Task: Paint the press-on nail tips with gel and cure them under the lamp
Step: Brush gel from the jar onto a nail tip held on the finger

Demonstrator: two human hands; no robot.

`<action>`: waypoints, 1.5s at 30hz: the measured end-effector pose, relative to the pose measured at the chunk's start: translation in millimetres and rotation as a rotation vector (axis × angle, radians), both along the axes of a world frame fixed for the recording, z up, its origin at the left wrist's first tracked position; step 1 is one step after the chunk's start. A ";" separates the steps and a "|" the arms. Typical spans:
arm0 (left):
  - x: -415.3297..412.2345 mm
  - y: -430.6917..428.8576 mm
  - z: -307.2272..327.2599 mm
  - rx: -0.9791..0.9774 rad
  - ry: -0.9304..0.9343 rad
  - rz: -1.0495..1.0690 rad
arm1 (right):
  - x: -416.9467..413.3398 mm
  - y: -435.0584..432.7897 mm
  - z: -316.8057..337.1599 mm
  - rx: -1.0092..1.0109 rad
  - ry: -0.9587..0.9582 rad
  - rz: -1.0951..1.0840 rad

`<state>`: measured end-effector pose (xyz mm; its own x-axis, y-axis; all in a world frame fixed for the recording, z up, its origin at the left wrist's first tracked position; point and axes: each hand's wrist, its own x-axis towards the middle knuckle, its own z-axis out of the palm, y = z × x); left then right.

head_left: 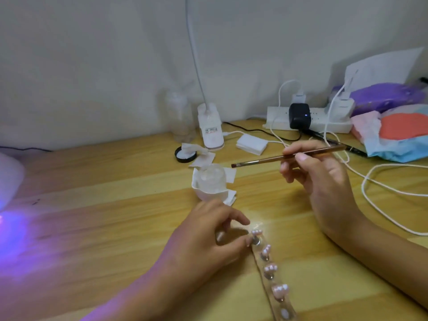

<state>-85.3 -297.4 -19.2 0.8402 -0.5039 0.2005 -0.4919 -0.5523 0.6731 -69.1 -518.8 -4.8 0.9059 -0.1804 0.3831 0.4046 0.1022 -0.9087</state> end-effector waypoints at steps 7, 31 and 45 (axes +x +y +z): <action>2.4 -9.0 0.3 -0.056 0.022 -0.017 | 2.1 -0.7 -1.0 -0.087 0.010 -0.062; 18.6 8.3 5.2 -0.992 0.354 0.411 | 9.8 -3.5 -10.8 -0.171 -0.144 -0.080; 25.0 6.6 11.5 -1.031 0.714 0.180 | 1.8 3.0 -13.7 -0.258 -0.199 -0.040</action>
